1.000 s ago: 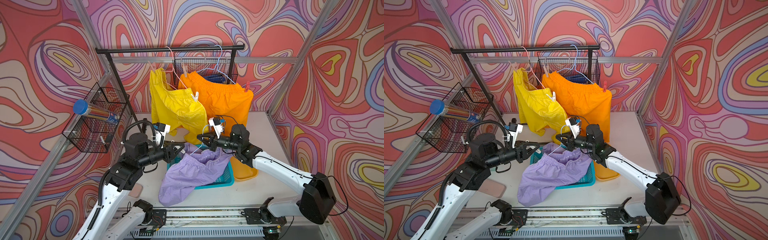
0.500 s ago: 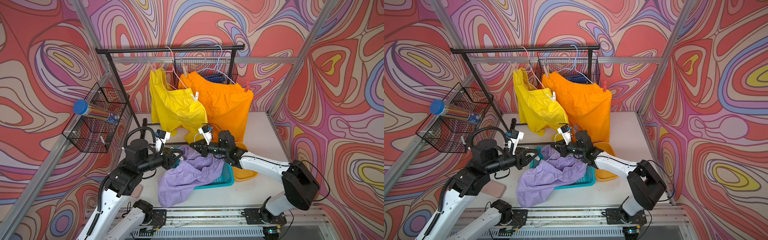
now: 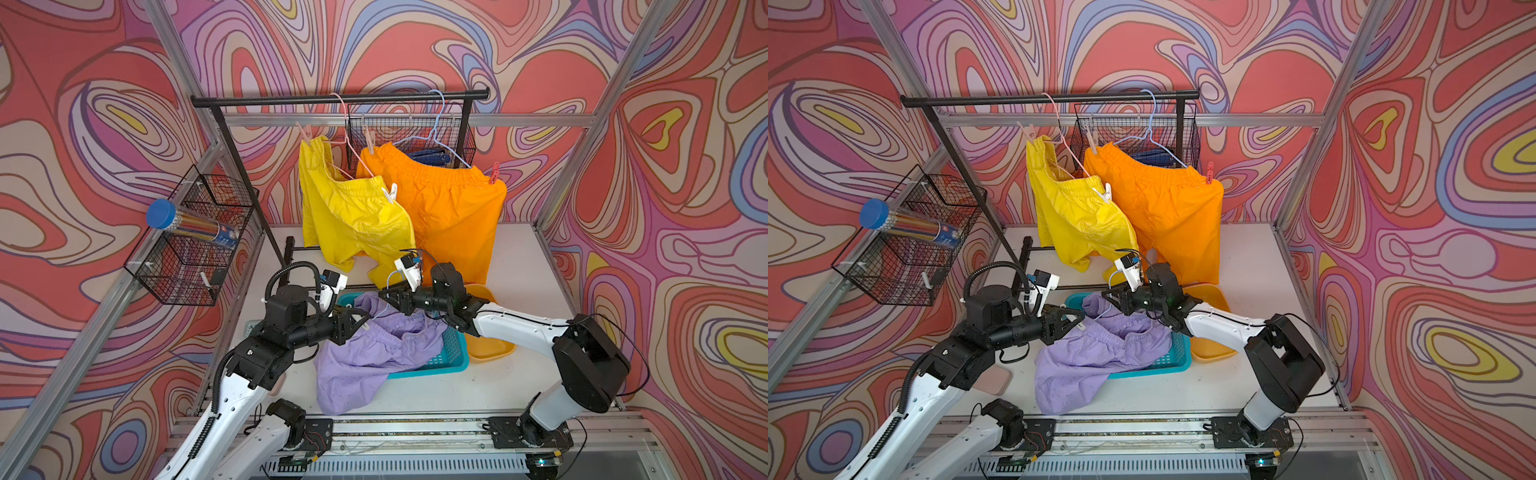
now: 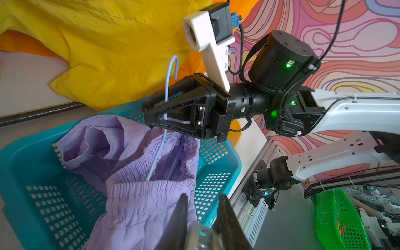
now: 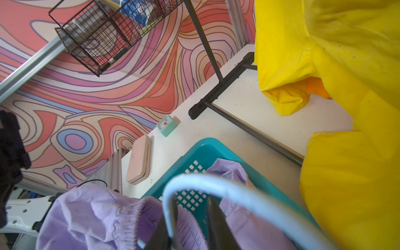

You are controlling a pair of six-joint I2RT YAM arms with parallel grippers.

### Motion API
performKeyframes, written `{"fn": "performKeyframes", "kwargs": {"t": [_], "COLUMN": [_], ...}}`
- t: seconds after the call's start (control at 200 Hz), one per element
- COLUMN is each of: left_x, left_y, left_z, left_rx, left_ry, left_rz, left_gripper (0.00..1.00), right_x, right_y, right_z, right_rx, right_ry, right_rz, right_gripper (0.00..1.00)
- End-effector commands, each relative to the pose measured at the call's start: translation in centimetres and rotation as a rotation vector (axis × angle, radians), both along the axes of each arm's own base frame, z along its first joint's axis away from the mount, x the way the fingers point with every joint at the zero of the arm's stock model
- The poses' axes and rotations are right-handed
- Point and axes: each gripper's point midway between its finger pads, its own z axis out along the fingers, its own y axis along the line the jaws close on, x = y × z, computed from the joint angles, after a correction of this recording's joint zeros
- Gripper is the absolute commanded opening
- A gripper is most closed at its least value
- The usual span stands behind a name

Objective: Remove the clothespins securing shorts to the hanger
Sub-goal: Place the hanger in the basket.

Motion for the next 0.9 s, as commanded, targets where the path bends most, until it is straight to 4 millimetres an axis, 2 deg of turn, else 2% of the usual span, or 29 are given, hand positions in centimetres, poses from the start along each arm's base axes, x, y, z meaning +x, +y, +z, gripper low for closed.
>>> {"fn": "performKeyframes", "kwargs": {"t": [0.0,0.175,0.275,0.491,0.761,0.896], "left_x": [0.1,0.1,0.3,0.6,1.3,1.5], "left_y": [-0.4,-0.9,-1.1,-1.2,-1.2,-1.3], "left_z": [0.9,1.1,1.1,1.0,0.8,1.0], "left_rx": [-0.018,-0.016,-0.015,-0.007,0.007,0.006], "left_ry": [-0.040,-0.046,-0.048,-0.049,-0.054,-0.058], "left_rz": [-0.008,-0.024,-0.023,-0.014,0.002,0.002], "left_gripper": [0.00,0.00,0.00,0.00,0.00,0.00], "right_x": [0.1,-0.2,-0.7,-2.3,-4.2,-4.4], "right_y": [-0.9,-2.3,-2.9,-2.9,-1.9,-2.0], "right_z": [-0.6,-1.4,-1.8,-2.1,2.0,2.8], "right_rx": [-0.047,-0.106,-0.130,-0.148,-0.025,-0.021], "right_ry": [0.027,0.034,0.044,0.075,0.081,0.076], "right_rz": [-0.051,-0.095,-0.094,-0.030,0.076,0.081], "right_gripper": [0.36,0.55,0.63,0.70,0.76,0.77]}}
